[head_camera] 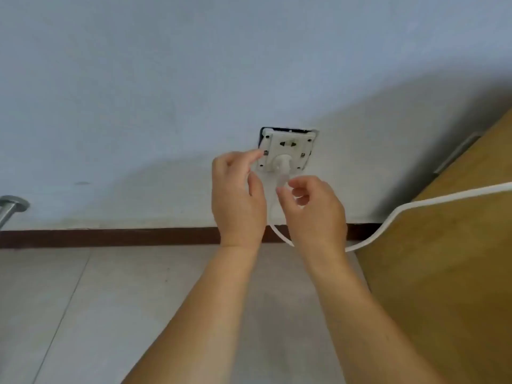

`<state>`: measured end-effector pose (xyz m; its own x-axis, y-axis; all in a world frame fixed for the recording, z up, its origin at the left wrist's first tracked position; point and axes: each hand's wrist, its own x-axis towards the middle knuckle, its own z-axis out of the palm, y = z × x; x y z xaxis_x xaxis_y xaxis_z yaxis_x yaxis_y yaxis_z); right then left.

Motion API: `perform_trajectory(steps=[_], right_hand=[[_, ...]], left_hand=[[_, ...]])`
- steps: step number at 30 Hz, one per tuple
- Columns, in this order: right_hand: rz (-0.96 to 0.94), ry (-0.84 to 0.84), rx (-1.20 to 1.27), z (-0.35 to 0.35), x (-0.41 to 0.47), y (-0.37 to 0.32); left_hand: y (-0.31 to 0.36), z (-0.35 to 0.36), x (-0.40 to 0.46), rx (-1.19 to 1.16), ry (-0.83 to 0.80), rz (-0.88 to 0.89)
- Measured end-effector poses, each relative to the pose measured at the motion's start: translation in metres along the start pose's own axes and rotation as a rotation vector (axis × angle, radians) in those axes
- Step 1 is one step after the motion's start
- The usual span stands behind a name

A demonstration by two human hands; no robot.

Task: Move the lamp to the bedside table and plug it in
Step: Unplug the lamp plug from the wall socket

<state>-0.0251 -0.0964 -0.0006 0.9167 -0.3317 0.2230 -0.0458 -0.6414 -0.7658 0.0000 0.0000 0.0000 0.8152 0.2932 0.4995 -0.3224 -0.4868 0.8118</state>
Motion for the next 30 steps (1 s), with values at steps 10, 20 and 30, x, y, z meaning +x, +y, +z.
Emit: perform_trajectory(steps=[10,20,30], right_hand=[[-0.07,0.02,-0.504,0.015,0.028,0.011],[-0.146,0.107,-0.63,0.034,0.032,0.004],[-0.152,0.103,-0.638,0.03,0.033,0.0]], left_hand=[[-0.025,0.007,0.001,0.337,-0.062,0.263],[-0.029,0.013,0.009,0.457,-0.074,0.34],[-0.035,0.014,0.009,0.512,-0.121,0.353]])
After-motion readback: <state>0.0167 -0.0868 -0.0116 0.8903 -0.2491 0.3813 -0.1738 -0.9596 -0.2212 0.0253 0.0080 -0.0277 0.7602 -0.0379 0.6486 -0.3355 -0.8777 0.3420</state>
